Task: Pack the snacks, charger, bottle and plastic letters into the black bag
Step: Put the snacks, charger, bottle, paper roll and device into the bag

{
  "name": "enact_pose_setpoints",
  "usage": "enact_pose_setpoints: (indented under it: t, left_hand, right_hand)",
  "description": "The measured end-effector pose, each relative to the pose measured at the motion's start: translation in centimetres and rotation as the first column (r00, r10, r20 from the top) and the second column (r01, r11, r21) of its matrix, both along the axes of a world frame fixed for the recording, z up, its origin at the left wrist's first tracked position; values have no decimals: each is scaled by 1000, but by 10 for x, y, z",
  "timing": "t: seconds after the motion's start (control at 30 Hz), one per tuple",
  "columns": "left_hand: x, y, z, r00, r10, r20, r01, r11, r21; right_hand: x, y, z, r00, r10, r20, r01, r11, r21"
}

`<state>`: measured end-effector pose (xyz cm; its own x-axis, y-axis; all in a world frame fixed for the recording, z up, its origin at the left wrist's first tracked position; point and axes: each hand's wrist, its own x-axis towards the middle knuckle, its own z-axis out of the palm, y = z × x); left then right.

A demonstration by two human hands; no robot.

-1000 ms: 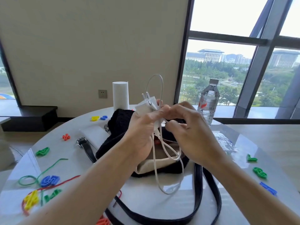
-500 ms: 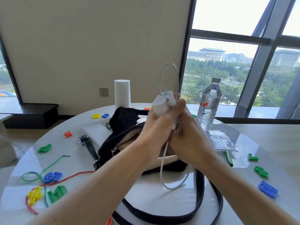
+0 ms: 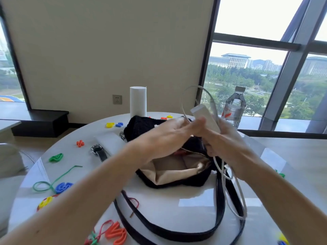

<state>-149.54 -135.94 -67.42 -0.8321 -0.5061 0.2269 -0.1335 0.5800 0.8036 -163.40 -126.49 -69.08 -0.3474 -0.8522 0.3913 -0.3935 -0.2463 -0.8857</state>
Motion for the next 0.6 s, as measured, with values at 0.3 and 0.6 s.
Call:
enact_pose_setpoints:
  t: [0.3, 0.6]
  left_hand:
    - [43, -44, -37, 788, 459, 410, 104, 557, -824]
    - [29, -56, -49, 904, 424, -59, -362, 684, -633]
  right_hand:
    - [-20, 19, 14, 979, -32, 201, 49, 995, -81]
    - [24, -14, 43, 912, 286, 295, -106, 858, -502]
